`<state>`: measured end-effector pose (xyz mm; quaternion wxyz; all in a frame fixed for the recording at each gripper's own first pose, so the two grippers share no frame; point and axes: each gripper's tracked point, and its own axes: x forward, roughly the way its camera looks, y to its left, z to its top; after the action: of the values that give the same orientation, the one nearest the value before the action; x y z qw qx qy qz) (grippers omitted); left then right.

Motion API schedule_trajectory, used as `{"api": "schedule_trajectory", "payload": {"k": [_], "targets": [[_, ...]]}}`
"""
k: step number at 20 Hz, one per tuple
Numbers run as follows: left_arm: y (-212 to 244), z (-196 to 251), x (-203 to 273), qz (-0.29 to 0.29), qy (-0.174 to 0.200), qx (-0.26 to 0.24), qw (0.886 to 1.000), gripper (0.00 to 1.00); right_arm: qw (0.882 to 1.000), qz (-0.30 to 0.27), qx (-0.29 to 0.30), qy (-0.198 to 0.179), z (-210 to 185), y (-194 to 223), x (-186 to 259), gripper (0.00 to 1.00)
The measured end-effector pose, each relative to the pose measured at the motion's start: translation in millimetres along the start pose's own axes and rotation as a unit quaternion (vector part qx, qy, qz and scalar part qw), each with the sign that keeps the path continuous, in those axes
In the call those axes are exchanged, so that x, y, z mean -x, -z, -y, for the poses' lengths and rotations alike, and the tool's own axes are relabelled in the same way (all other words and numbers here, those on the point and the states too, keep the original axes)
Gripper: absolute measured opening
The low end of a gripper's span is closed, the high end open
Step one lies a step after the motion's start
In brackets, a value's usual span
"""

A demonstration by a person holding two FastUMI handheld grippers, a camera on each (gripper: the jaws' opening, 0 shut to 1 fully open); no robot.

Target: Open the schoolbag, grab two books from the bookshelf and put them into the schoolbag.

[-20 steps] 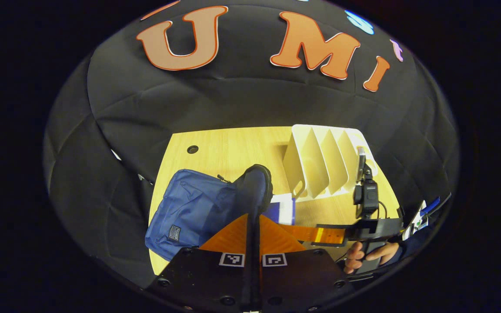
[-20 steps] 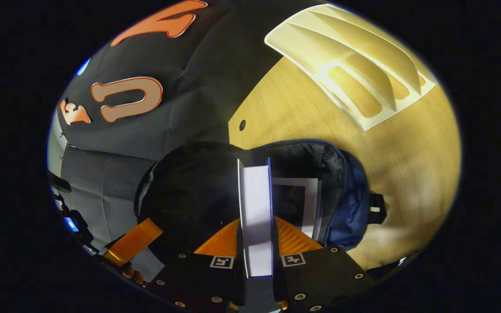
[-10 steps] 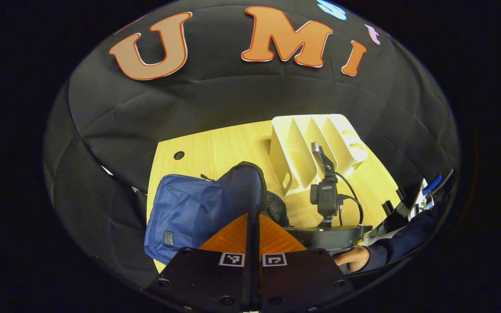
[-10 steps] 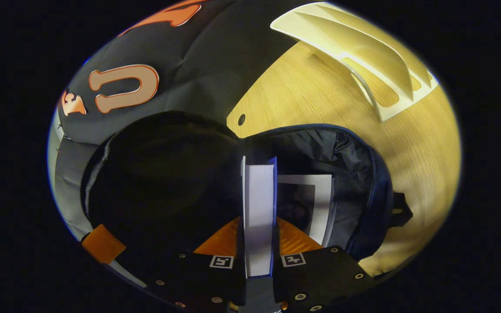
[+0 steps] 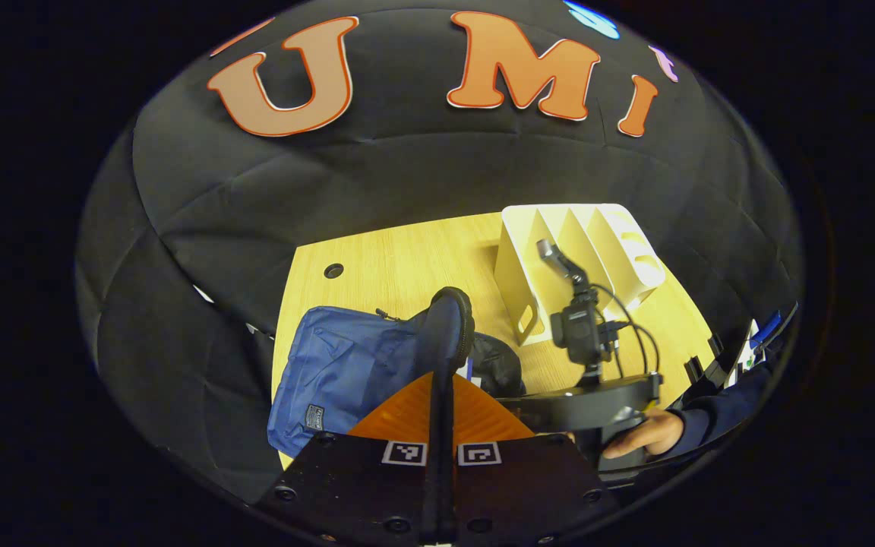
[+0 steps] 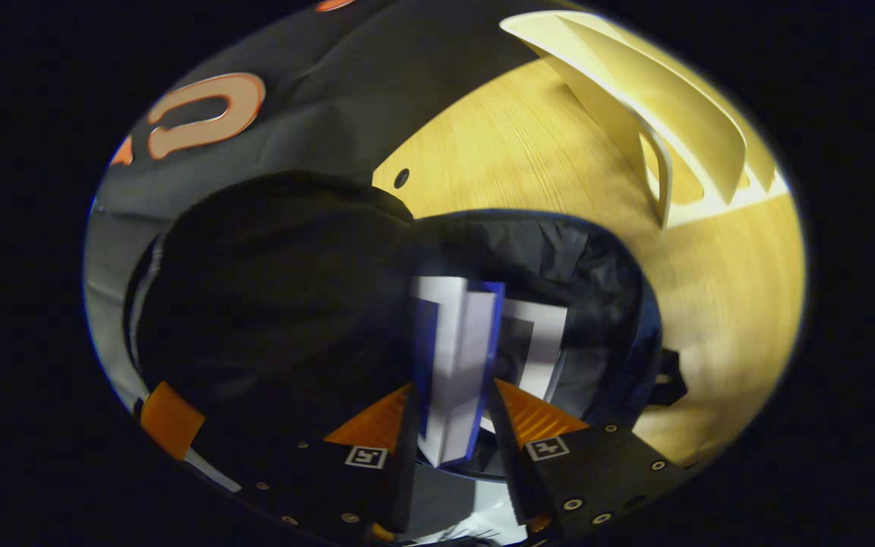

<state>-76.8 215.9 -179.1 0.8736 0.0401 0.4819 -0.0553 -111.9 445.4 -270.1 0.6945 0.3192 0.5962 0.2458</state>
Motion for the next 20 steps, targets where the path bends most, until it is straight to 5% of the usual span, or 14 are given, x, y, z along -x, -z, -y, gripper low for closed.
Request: {"api": "schedule_trajectory", "payload": {"k": [3, 10, 11, 12, 13, 17, 18, 19, 20], "targets": [[4, -1, -4, -0.002, -0.003, 0.007, 1.0, 0.01, 1.0, 0.01, 0.017, -0.005, -14, -13, 36, 0.63], [14, 11, -9, 0.005, -0.014, 0.002, 1.0, 0.09, 0.983, 0.143, 0.105, 0.045, 10, -84, 125, 0.65], [15, 15, -11, 0.006, -0.013, 0.0, 1.0, 0.13, 0.978, 0.162, 0.119, 0.054, 16, -94, 139, 0.78], [15, 19, -15, 0.008, -0.015, -0.002, 1.0, 0.25, 0.973, 0.182, 0.13, 0.062, 21, -105, 154, 0.66], [16, 22, -17, 0.01, -0.016, -0.004, 1.0, 0.31, 0.967, 0.202, 0.137, 0.071, 28, -117, 167, 0.66], [13, 33, -28, 0.018, -0.02, 0.005, 1.0, 0.86, 0.949, 0.257, 0.154, 0.101, 49, -153, 211, 0.69], [9, 37, -32, 0.026, -0.02, 0.007, 0.999, 1.0, 0.944, 0.269, 0.158, 0.108, 52, -158, 220, 0.62], [1, 42, -31, 0.037, -0.02, 0.006, 0.999, 1.0, 0.939, 0.28, 0.161, 0.119, 58, -165, 229, 0.78], [-7, 47, -28, 0.048, -0.021, 0.002, 0.999, 1.0, 0.934, 0.29, 0.165, 0.125, 65, -169, 238, 0.8]]}}
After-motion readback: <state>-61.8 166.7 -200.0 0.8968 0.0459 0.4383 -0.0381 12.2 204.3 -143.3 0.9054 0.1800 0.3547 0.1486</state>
